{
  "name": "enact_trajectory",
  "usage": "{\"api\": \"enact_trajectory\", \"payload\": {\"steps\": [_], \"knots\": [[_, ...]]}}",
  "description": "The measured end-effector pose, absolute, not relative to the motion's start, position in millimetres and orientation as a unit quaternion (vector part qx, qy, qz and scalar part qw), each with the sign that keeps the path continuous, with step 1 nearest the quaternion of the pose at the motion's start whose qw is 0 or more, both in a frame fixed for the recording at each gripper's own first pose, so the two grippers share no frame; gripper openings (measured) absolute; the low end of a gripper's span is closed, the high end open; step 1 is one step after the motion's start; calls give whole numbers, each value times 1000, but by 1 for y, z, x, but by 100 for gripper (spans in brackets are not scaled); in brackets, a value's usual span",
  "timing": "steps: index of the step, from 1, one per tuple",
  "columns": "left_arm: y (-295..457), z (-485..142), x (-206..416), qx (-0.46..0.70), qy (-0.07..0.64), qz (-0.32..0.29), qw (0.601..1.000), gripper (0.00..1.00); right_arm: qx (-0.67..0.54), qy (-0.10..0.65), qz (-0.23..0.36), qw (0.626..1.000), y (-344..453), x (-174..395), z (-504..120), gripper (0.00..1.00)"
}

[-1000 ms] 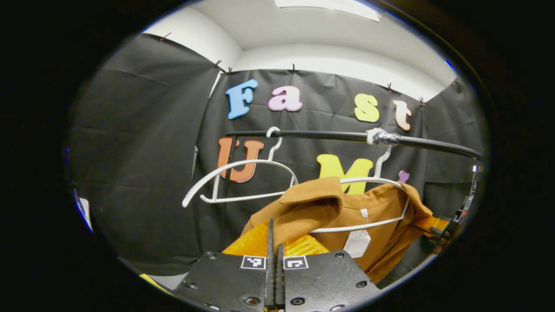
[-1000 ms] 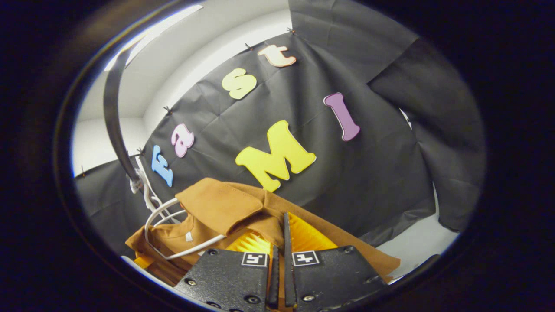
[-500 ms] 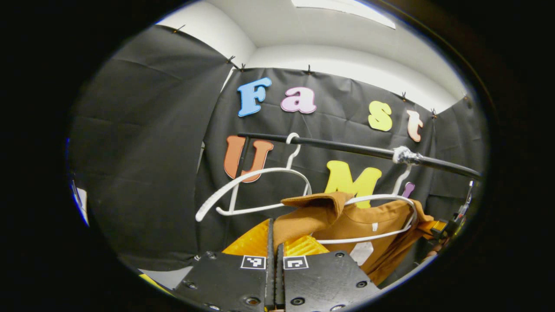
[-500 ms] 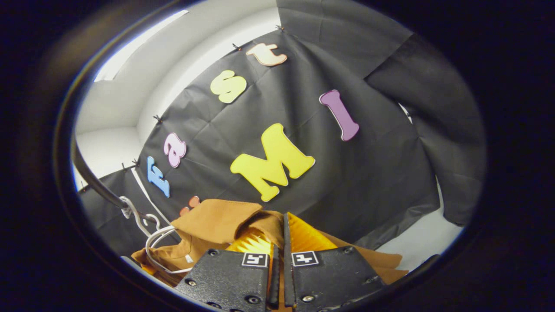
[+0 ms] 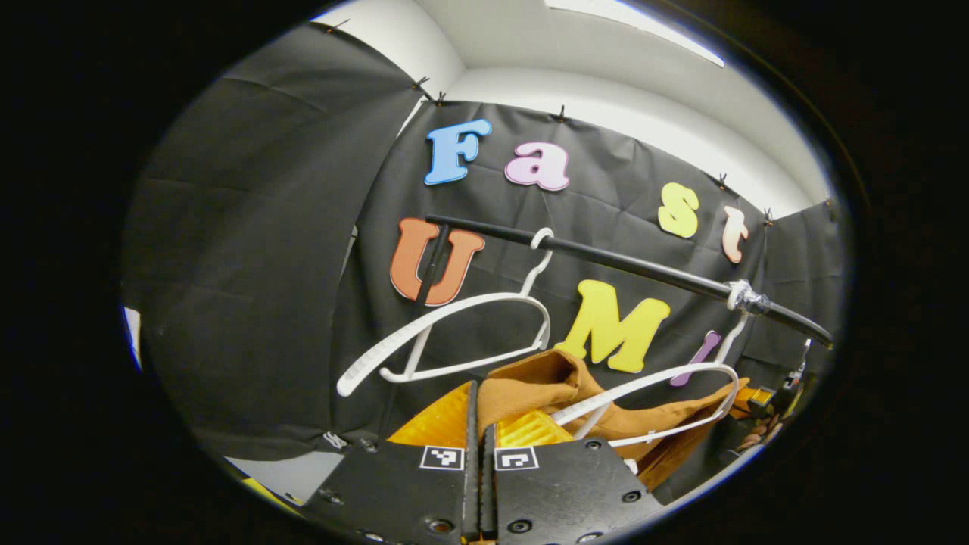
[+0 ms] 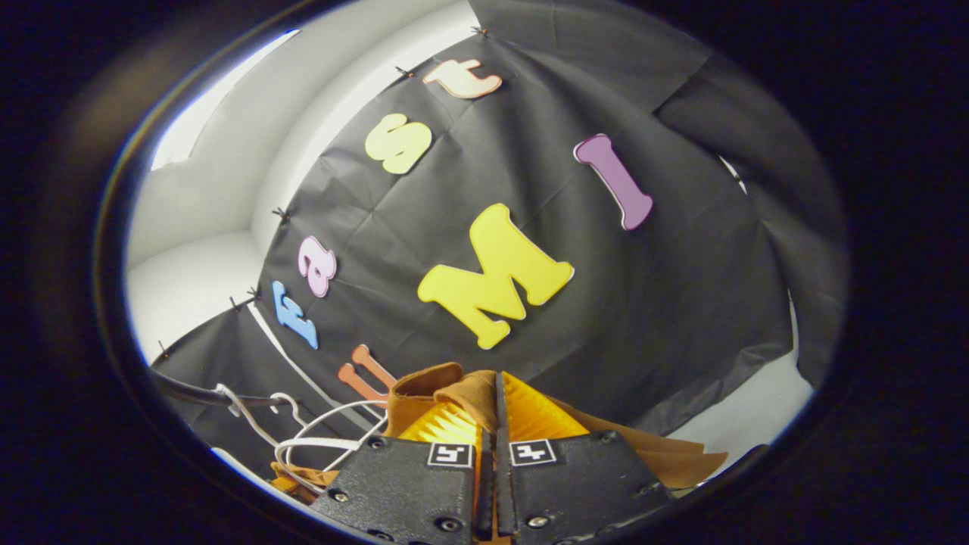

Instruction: Grasp the clothes on the hanger with both hands and then place them into the laundry hamper below.

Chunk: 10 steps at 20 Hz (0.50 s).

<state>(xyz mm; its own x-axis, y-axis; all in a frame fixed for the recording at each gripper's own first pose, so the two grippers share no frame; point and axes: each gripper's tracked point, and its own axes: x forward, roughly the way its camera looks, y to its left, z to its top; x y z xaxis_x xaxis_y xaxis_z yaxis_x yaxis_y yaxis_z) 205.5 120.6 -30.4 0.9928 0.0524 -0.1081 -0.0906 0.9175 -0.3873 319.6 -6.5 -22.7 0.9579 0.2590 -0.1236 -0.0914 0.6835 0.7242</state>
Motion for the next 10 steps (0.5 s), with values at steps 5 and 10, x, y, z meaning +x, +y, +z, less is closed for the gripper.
{"api": "enact_trajectory", "payload": {"steps": [5,10], "knots": [[121,-52,203,-244,66,2,967,1,412,149,101,893,-12,323,-58,5],[125,-85,197,-270,95,-9,958,1,410,191,89,887,-12,312,-105,5]]}}
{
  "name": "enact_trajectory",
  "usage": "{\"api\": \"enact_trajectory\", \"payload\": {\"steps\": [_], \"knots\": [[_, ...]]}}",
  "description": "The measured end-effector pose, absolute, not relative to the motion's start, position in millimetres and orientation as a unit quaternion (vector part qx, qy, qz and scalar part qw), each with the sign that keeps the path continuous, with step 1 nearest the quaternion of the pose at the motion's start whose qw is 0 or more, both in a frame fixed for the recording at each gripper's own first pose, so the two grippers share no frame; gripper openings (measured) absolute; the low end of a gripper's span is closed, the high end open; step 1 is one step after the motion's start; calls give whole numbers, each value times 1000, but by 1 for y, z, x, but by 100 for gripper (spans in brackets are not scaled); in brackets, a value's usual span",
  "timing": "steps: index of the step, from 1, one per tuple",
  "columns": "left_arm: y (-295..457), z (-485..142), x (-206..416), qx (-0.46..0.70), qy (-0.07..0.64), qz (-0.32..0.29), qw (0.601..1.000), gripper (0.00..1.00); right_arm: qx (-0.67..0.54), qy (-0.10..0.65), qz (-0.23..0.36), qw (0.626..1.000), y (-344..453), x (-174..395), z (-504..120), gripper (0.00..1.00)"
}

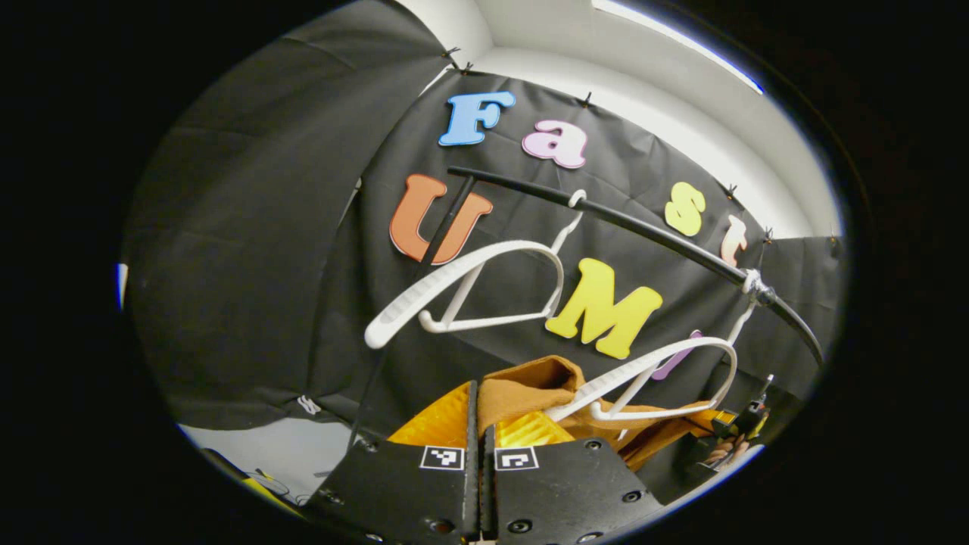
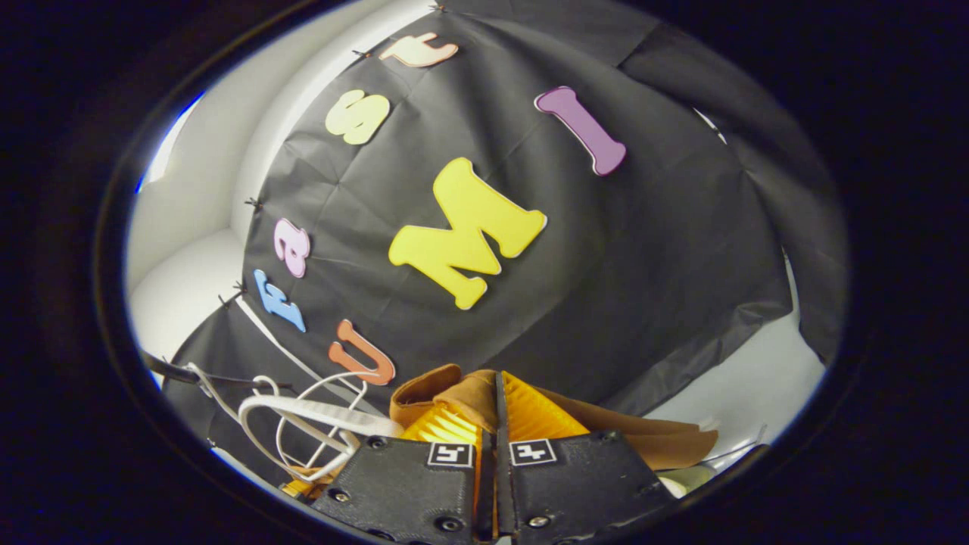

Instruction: Grasp the clothes on the hanger with both hands and then place them into the laundry hamper below.

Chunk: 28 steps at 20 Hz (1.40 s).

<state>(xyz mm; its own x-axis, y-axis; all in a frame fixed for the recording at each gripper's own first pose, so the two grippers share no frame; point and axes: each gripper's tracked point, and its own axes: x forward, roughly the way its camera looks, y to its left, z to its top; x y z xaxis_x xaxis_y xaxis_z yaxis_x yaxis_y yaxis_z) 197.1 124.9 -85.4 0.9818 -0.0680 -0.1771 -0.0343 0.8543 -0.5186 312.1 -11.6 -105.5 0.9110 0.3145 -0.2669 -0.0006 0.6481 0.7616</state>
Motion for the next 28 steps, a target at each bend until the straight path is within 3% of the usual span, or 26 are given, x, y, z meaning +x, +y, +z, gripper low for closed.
{"api": "enact_trajectory", "payload": {"steps": [8,17,18,28], "knots": [[117,-140,165,-272,152,-25,950,1,371,259,79,888,9,276,-170,5],[59,-139,139,-236,156,-81,956,1,354,307,130,874,59,212,-197,5],[54,-136,138,-230,154,-89,957,7,346,313,136,874,65,206,-201,5],[-15,-83,110,-192,122,-163,960,6,294,304,233,876,124,144,-154,5]]}}
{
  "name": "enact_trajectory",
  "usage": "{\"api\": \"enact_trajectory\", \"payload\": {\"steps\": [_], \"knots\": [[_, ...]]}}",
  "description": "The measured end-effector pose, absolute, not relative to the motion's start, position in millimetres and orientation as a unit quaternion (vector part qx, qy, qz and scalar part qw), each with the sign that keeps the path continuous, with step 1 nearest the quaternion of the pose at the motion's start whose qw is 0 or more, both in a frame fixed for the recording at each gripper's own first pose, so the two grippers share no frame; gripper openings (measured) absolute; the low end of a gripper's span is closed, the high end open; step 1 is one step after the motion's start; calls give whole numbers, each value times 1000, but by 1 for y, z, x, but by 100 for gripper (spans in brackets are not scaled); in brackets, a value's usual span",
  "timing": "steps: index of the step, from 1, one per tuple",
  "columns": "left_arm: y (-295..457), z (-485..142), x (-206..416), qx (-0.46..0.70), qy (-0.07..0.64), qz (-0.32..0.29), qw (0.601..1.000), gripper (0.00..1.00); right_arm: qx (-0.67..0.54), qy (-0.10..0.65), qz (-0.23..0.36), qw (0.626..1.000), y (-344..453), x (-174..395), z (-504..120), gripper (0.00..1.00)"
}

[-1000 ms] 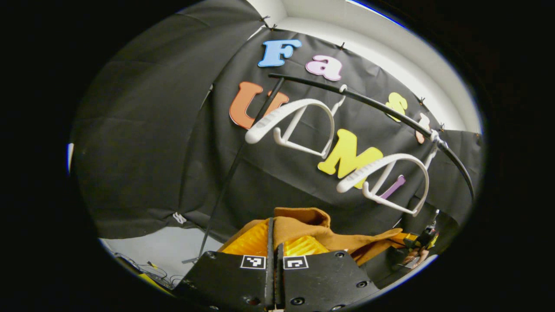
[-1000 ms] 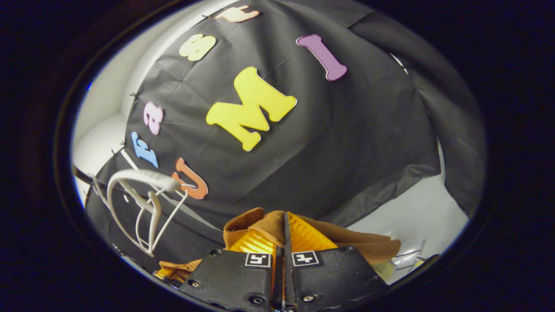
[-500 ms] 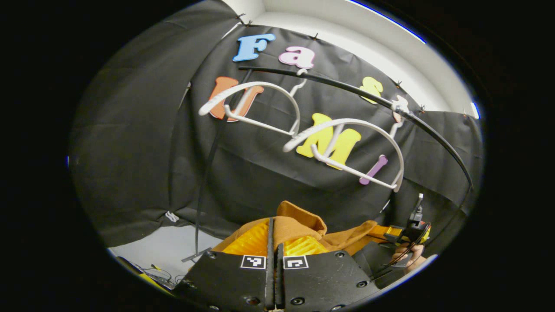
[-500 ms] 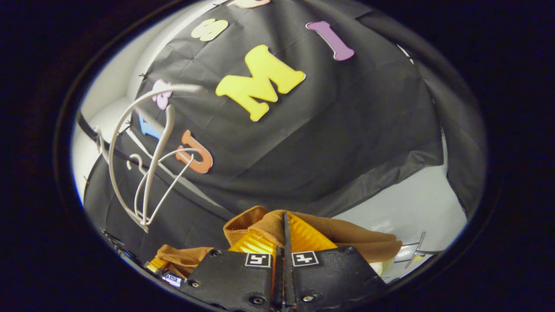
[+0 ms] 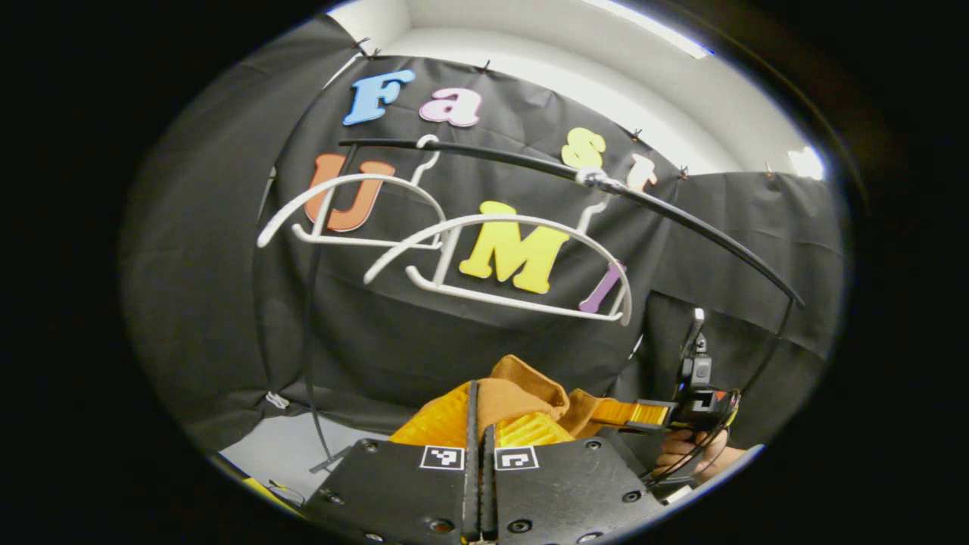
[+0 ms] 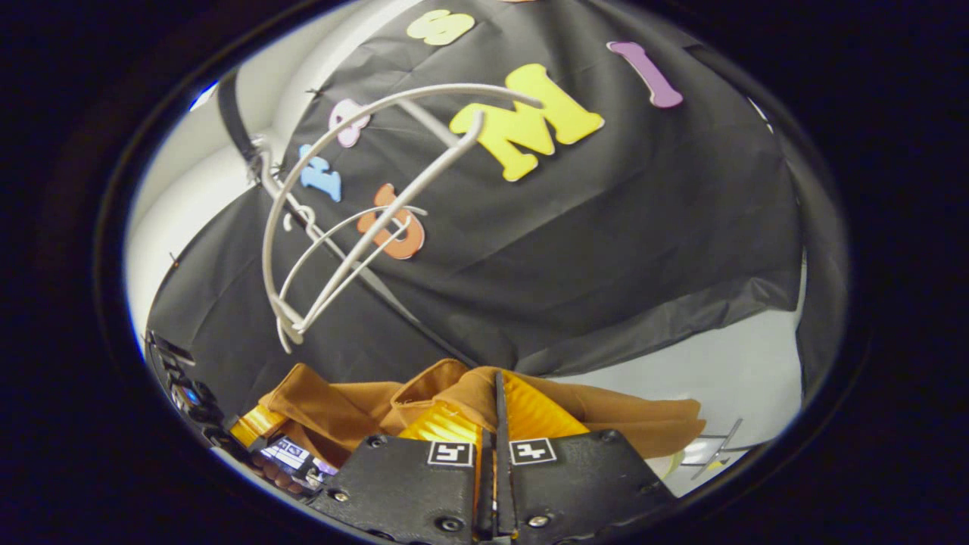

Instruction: Grasp the clothes on the hanger with both hands and then place them into the laundry hamper below.

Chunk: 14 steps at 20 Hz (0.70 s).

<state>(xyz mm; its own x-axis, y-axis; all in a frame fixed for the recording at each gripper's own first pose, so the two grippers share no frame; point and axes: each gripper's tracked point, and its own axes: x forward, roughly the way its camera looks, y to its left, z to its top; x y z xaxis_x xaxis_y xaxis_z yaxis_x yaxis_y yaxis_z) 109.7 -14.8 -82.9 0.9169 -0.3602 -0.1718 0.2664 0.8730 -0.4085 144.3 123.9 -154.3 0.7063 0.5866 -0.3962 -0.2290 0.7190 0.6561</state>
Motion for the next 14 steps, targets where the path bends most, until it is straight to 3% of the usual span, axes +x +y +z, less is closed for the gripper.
{"api": "enact_trajectory", "payload": {"steps": [10,12,13,14], "knots": [[-60,-29,91,-185,87,-227,952,6,288,283,326,855,172,94,-88,5],[-59,-29,91,-184,84,-228,952,7,289,282,328,854,173,92,-91,5],[-60,-34,91,-183,89,-229,952,1,292,287,326,852,173,91,-98,5],[-61,-40,91,-181,95,-228,952,6,293,296,324,849,174,92,-108,5]]}}
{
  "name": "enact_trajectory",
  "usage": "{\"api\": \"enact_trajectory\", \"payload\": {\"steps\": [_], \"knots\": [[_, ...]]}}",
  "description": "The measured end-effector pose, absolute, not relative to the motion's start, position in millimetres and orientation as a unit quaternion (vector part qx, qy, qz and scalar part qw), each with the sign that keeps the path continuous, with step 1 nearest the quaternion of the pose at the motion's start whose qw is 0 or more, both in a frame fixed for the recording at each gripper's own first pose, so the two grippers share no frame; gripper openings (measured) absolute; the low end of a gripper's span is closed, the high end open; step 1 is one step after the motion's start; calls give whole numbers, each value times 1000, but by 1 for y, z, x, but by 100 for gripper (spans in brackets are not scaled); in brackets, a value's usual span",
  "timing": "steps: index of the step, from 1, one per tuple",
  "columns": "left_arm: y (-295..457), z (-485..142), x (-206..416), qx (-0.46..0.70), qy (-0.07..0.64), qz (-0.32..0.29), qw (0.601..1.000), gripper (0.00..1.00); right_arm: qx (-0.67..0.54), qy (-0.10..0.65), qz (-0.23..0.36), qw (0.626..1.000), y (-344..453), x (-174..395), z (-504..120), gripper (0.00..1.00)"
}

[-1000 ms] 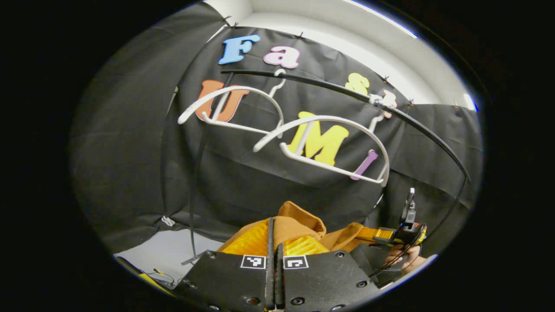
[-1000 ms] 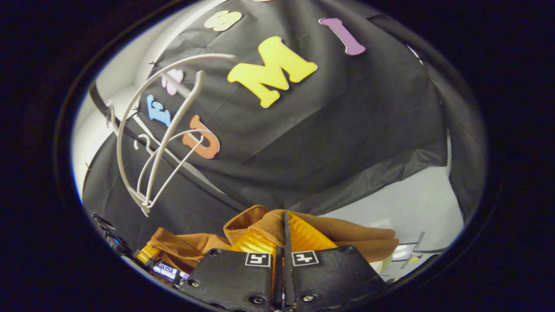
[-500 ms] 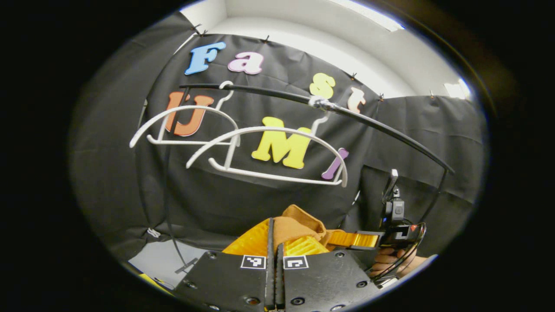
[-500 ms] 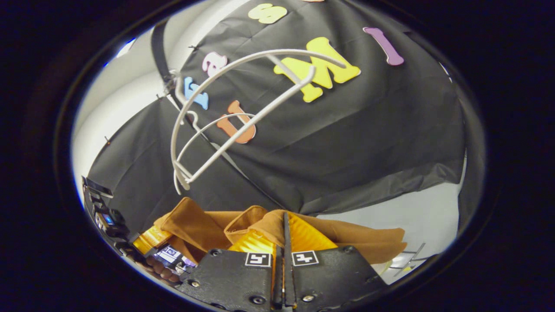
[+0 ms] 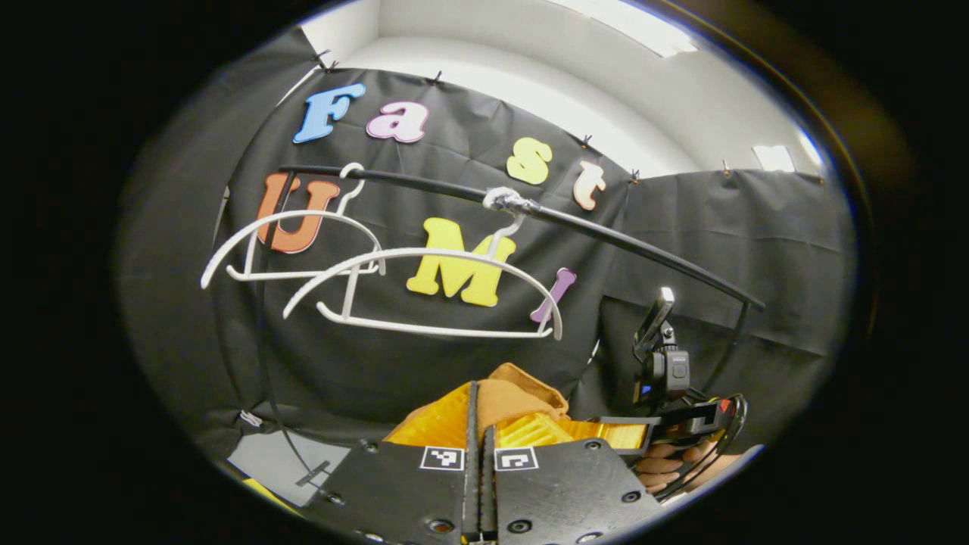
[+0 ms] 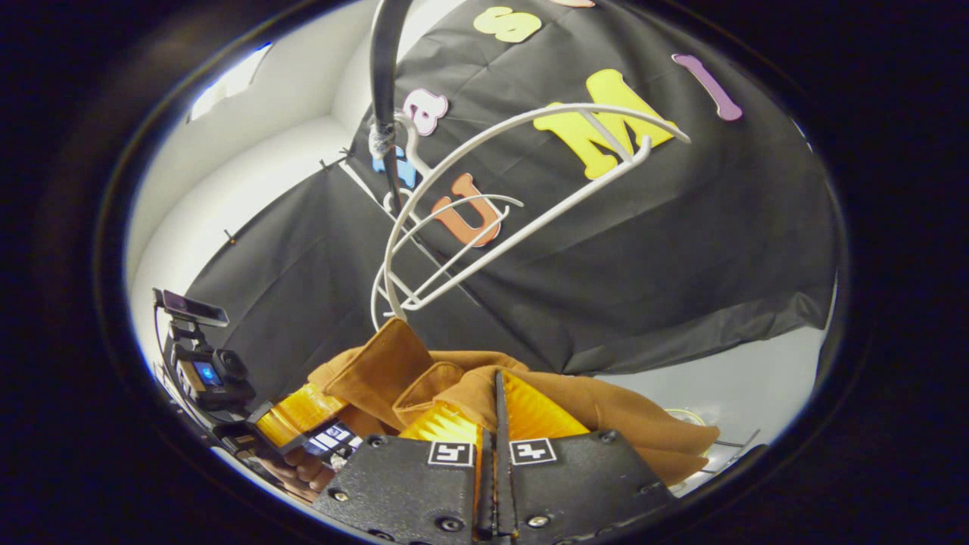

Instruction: Grasp the clothes on the hanger with both hands and then place them into the laundry hamper below.

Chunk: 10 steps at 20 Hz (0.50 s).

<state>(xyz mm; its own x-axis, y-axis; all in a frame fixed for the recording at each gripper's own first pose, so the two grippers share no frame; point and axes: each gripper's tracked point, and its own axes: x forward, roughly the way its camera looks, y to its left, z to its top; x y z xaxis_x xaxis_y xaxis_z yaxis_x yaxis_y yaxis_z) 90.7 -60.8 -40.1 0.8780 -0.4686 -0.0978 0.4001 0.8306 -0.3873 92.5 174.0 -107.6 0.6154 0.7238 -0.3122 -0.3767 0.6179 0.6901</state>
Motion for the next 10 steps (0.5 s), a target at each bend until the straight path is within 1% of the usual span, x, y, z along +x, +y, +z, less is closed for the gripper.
{"api": "enact_trajectory", "payload": {"steps": [1,2,3,7,10], "knots": [[-61,-50,92,-179,103,-227,952,1,297,304,321,847,173,92,-119,5],[-62,-60,94,-180,112,-229,950,7,300,315,315,844,173,95,-131,5],[-64,-69,94,-181,122,-230,948,1,304,324,311,840,172,95,-141,5],[-63,-110,99,-201,150,-220,943,1,340,356,292,820,175,98,-186,5],[-61,-151,103,-209,182,-211,937,1,330,388,262,820,173,105,-225,5]]}}
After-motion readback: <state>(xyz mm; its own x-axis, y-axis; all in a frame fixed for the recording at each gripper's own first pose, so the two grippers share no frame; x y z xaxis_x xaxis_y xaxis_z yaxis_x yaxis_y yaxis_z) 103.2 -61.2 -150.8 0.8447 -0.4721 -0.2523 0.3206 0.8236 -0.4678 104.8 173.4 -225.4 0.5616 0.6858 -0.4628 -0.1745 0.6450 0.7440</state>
